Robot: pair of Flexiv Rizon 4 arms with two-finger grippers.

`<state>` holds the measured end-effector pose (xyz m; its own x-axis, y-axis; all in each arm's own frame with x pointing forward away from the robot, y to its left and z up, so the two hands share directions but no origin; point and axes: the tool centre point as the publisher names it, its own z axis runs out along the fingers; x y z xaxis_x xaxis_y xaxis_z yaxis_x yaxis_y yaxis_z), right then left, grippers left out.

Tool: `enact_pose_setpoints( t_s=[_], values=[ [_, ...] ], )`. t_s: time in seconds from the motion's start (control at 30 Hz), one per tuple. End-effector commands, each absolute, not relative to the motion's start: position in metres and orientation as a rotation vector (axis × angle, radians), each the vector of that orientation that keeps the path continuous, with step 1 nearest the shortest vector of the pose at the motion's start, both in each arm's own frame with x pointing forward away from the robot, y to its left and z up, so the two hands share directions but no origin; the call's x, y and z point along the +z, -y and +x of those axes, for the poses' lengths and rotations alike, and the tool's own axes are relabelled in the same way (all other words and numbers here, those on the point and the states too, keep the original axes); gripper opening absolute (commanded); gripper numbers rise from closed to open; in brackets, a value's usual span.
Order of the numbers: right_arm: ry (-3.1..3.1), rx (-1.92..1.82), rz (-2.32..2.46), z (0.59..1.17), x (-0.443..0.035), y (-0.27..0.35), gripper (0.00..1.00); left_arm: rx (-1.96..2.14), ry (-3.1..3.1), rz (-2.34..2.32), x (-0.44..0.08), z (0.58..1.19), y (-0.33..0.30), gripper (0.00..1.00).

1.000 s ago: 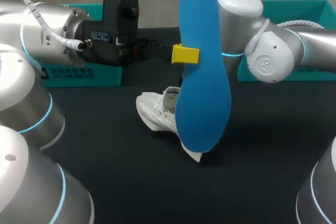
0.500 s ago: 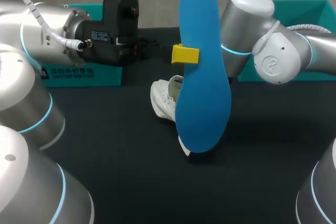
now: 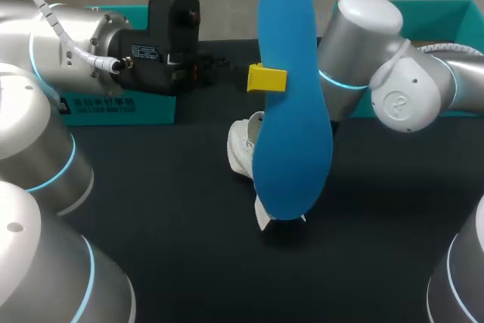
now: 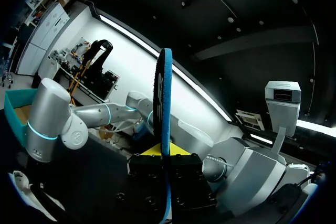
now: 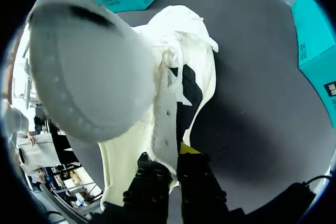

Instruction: Take the shoe out of the shoebox, open the shoe tongue, remove and reinsert the insole, then place the shoe into the shoebox

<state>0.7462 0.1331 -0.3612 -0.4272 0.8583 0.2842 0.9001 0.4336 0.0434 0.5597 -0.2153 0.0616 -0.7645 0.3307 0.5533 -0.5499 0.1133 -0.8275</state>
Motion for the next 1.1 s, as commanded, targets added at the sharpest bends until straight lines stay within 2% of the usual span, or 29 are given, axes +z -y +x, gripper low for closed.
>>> enact_pose_setpoints(
  t_s=[0.03,0.43,1.1],
  values=[
    [2.440,-0.272,-1.584,0.744,-0.359,-0.137,0.00,1.726,1.742,0.211,0.061,0.560,0.217,0.00],
    [2.354,-0.324,-1.840,0.729,-0.362,-0.137,0.00,1.726,1.742,0.211,0.061,0.560,0.217,0.00],
    [2.319,-0.301,-1.891,0.731,-0.380,-0.139,0.00,1.726,1.742,0.211,0.061,0.560,0.217,0.00]
  ],
)
